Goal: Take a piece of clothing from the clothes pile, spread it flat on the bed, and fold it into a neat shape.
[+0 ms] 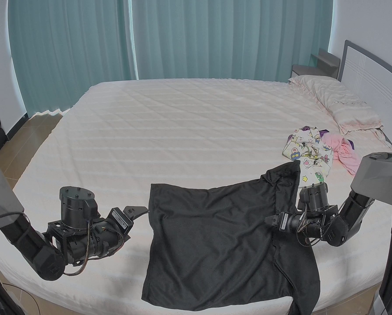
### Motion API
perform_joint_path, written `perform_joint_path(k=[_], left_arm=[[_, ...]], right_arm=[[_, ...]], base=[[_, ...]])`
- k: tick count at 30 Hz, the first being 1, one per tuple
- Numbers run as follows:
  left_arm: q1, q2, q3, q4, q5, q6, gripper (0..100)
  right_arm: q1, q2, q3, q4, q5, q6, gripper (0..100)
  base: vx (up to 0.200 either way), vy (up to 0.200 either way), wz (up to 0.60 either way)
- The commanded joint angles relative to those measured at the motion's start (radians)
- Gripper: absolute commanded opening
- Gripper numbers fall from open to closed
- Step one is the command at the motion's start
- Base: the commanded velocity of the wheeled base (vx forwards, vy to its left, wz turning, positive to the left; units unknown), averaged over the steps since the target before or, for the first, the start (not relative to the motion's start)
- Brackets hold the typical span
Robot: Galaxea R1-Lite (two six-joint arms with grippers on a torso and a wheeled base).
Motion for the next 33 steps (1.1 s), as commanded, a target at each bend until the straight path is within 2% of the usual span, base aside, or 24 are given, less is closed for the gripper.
perform_joint_path(k=[1,5,6,19,27,33], left_arm=[[-0.004,0.117,0.018,-0.074,0.000,-0.011,100],[-0.006,0.140,0.018,-0.090,-0.001,-0.011,100],[-0.006,0.141,0.018,-0.091,-0.001,-0.011,100],[-0.004,0.144,0.018,-0.091,-0.001,-0.011,100],[-0.006,0.169,0.018,-0.091,-0.001,-0.011,100],[-0.010,0.177,0.018,-0.093,0.000,-0.009,100]], right_arm=[[0.011,0.082,-0.024,-0.001,-0.025,0.001,100],[0.028,0.097,-0.036,0.001,-0.028,0.024,100],[0.036,0.099,-0.041,0.002,-0.029,0.032,0],[0.025,0.107,-0.029,0.001,-0.029,0.039,0],[-0.012,0.019,0.028,-0.012,-0.019,0.064,0],[-0.019,0.005,0.063,-0.013,0.043,0.064,0]], base=[[0.000,0.000,0.00],[0.000,0.000,0.00],[0.000,0.000,0.00],[0.000,0.000,0.00],[0.000,0.000,0.00],[0.000,0.000,0.00]])
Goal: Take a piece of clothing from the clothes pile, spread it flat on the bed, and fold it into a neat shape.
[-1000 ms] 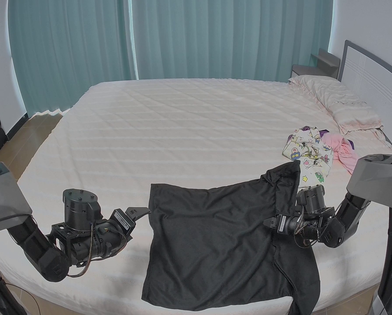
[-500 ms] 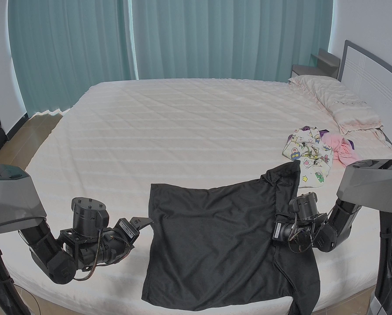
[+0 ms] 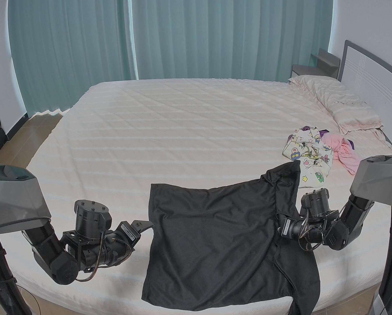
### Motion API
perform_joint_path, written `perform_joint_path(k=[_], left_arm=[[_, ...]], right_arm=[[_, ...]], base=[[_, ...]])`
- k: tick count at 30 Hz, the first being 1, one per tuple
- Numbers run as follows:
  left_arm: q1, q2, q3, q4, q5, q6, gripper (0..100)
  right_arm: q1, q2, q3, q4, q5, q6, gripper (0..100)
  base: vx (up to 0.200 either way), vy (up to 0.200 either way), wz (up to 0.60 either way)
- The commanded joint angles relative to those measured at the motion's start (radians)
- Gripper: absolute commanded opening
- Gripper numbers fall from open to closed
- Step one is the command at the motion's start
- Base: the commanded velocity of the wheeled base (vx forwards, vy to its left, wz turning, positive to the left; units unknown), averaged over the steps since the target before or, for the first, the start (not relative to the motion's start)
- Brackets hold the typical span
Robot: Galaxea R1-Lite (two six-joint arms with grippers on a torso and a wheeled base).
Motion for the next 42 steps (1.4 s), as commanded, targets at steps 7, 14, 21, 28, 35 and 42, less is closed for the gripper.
perform_joint_path(k=[7,14,21,28,35,42], left_arm=[[-0.005,0.030,0.001,-0.001,0.006,0.004,100],[-0.005,0.041,0.013,-0.042,0.009,0.004,100],[-0.005,0.048,0.014,-0.051,0.009,0.007,100],[-0.005,0.065,0.014,-0.053,0.012,0.010,100],[-0.005,0.070,0.016,-0.051,0.013,0.012,100],[-0.005,0.099,0.014,-0.053,0.021,0.012,100]], right_arm=[[-0.039,-0.042,0.060,-0.056,0.024,-0.008,100],[-0.030,0.038,0.049,-0.142,0.043,0.015,100],[-0.008,0.092,-0.021,-0.142,0.033,0.065,0],[-0.028,0.079,0.002,-0.145,0.026,0.071,0],[-0.154,-0.075,0.089,-0.150,0.076,0.058,0],[-0.324,-0.112,0.115,-0.151,0.216,-0.018,0]], base=[[0.000,0.000,0.00],[0.000,0.000,0.00],[0.000,0.000,0.00],[0.000,0.000,0.00],[0.000,0.000,0.00],[0.000,0.000,0.00]])
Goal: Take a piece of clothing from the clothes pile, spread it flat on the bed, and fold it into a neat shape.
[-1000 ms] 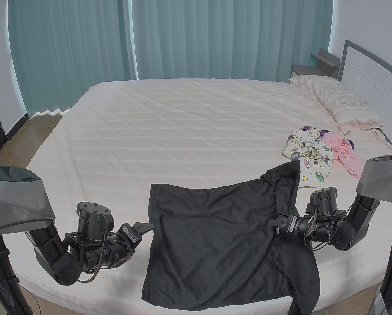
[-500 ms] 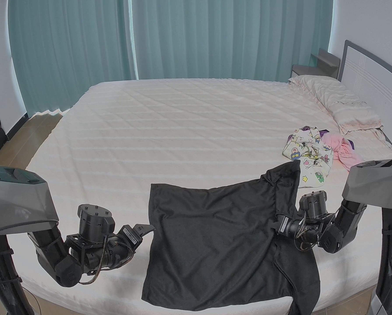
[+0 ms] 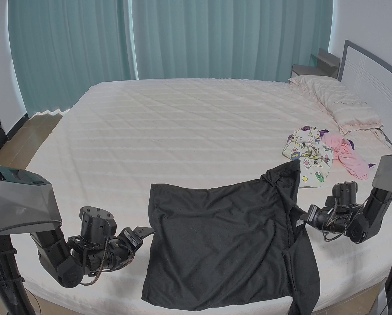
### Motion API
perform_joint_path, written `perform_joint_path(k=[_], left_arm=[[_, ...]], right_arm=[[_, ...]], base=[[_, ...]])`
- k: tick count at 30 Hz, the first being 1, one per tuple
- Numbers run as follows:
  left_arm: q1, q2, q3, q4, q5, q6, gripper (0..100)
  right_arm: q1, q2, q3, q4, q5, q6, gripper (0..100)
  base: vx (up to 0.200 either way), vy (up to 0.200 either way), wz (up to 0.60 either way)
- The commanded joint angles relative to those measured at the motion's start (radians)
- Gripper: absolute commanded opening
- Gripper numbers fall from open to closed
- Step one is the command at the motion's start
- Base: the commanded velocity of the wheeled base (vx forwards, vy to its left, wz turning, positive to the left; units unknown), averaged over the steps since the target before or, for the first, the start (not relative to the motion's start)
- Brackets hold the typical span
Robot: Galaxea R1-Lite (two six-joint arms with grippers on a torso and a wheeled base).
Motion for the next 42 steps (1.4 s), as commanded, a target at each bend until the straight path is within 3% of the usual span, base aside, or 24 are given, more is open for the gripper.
perform_joint_path(k=[1,2,7,23,24,31,42], left_arm=[[0.000,0.025,0.000,0.000,0.004,0.000,100],[0.000,0.025,0.000,0.000,0.007,0.000,100],[0.000,0.028,0.000,0.000,0.007,0.001,100],[0.000,0.039,0.003,0.000,0.007,0.001,100],[0.000,0.039,0.003,0.000,0.007,0.001,100],[0.000,0.039,0.018,0.000,0.003,0.003,100],[-0.050,0.058,0.069,-0.051,0.006,0.043,100]], right_arm=[[-0.109,-0.056,0.024,-0.002,0.058,-0.043,0],[-0.217,-0.056,0.024,-0.002,0.148,-0.116,0],[-0.353,-0.049,0.025,-0.001,0.306,-0.204,0],[-0.491,0.103,-0.087,-0.013,0.380,-0.237,0],[-0.496,0.105,-0.093,-0.019,0.381,-0.233,100],[-0.547,0.100,-0.107,-0.093,0.392,-0.181,100],[-0.594,0.050,-0.131,-0.101,0.378,-0.174,100]], base=[[0.000,0.000,0.00],[0.000,0.000,0.00],[0.000,0.000,0.00],[0.000,0.000,0.00],[0.000,0.000,0.00],[0.000,0.000,0.00],[0.000,0.000,0.00]])
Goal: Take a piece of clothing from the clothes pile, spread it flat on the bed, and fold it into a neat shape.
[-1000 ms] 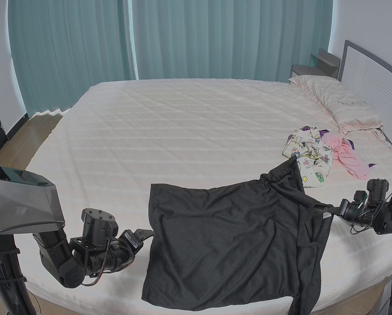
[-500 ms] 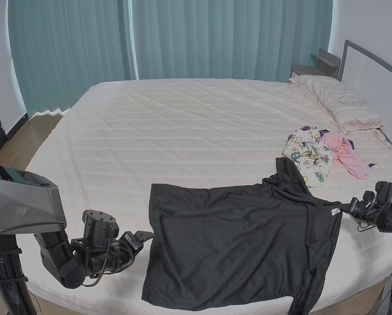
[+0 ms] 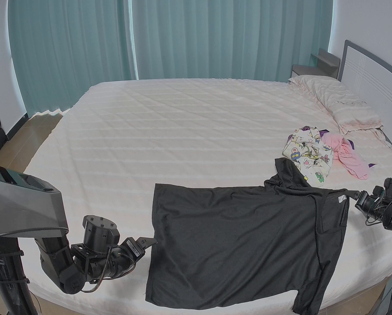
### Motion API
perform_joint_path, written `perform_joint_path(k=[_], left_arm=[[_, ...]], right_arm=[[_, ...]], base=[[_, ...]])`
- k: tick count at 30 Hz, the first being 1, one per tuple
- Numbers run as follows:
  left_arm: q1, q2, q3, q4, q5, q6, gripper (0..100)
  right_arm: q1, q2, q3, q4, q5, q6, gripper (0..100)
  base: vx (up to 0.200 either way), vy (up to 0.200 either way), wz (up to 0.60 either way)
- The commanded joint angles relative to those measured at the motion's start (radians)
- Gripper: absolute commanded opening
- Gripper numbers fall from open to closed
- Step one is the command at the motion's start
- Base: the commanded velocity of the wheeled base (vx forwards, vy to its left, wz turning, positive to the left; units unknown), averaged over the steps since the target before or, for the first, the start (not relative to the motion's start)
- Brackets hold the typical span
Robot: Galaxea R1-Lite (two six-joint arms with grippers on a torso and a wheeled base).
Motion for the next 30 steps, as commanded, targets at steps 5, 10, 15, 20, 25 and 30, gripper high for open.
perform_joint_path(k=[5,10,15,20,25,30], left_arm=[[-0.091,0.054,0.074,-0.007,0.036,0.143,100],[-0.125,0.106,0.080,-0.053,0.104,0.162,100],[-0.128,0.109,0.095,-0.087,0.104,0.162,100],[-0.172,0.109,0.114,-0.087,0.104,0.162,100],[-0.221,0.112,0.121,-0.087,0.105,0.163,100],[-0.238,0.112,0.114,-0.087,0.119,0.163,100]], right_arm=[[-0.023,-0.041,0.020,0.003,-0.010,-0.011,100],[-0.008,0.013,0.018,0.011,-0.010,-0.031,100],[-0.017,0.002,0.013,0.014,-0.012,-0.031,100],[-0.059,-0.036,-0.010,0.017,-0.015,-0.029,100],[-0.068,-0.042,-0.010,0.023,-0.015,-0.029,100],[-0.039,-0.041,0.001,0.023,-0.013,-0.029,100]], base=[[0.000,0.000,0.00],[0.000,0.000,0.00],[0.000,0.000,0.00],[0.000,0.000,0.00],[0.000,0.000,0.00],[0.000,0.000,0.00]])
